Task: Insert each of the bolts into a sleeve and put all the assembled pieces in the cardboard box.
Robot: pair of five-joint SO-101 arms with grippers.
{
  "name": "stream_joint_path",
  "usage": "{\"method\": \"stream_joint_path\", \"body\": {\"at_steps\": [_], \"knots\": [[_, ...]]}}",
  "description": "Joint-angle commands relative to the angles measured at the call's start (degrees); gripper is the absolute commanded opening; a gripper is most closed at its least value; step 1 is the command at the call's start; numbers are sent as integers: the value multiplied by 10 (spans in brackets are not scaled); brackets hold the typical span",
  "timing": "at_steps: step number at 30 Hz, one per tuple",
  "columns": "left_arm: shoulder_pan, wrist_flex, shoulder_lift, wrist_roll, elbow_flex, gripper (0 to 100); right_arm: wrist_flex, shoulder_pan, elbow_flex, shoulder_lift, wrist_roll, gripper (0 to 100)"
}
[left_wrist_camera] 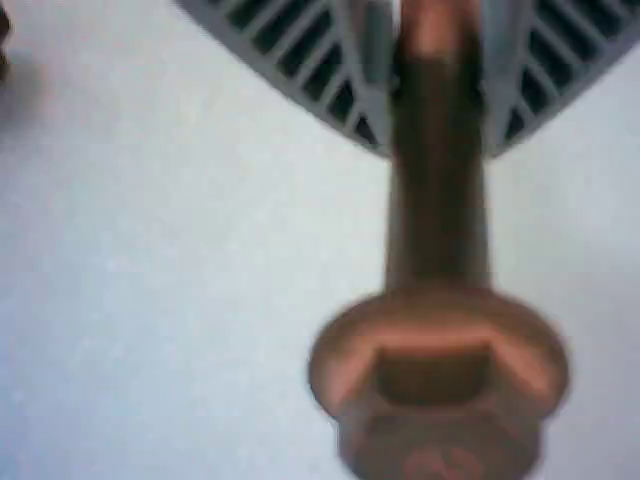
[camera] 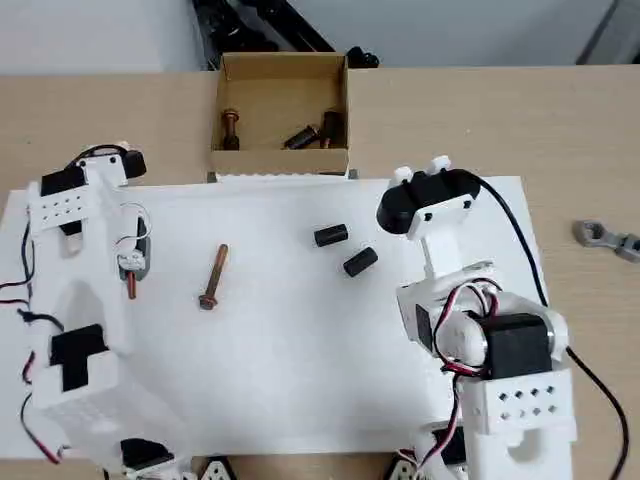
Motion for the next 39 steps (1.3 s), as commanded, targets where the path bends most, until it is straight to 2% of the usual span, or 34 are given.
{"method": "stream_joint_path", "body": {"at_steps": [1, 6, 10, 12, 18, 25, 32, 39], "knots": [[4, -22, 3, -3, 31, 5, -10, 1, -3, -8, 7, 5], [5, -126, 7, -3, 117, 5, -10, 1, -3, -8, 7, 5], [2, -155, 6, 2, 131, 5, -10, 1, -3, -8, 7, 5], [6, -132, 6, 1, 124, 14, -10, 1, -3, -8, 7, 5], [11, -23, -1, -2, 38, 176, -10, 1, -3, -8, 7, 5], [54, 98, -84, -40, -48, 184, -11, 1, -3, -8, 7, 5], [61, 89, -69, -40, -51, 184, -39, 1, -4, -8, 7, 5], [47, -7, 33, -41, -52, 181, -114, 2, -3, -1, 3, 5]]}}
